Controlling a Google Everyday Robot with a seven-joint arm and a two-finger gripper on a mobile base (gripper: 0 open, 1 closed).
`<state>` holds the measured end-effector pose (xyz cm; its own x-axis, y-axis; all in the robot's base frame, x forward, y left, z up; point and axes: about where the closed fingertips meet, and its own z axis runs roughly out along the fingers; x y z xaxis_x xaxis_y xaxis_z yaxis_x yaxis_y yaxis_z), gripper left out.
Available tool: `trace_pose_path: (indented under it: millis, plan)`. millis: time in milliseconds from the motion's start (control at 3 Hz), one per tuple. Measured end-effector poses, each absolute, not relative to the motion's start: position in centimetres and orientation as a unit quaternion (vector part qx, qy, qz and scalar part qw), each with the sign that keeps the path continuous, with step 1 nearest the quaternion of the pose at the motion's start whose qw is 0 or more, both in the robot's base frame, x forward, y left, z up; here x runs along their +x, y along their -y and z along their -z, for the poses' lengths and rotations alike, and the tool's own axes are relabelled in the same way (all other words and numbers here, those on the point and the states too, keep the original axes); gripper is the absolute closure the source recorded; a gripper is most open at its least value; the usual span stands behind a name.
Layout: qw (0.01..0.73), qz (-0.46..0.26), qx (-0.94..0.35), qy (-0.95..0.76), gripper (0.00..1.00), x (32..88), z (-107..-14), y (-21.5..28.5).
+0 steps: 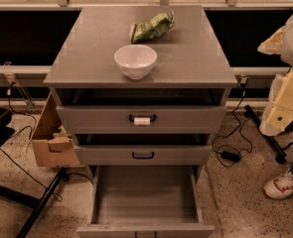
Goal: Close bottom drawer
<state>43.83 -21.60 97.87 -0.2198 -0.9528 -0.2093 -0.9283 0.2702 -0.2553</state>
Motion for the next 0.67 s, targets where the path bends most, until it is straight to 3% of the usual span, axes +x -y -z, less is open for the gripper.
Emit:
trace_pose_path:
  millis: [667]
  plan:
    - [0.132, 0.051, -0.603, -0.785, 0.00, 42.9, -95.3, 21.8]
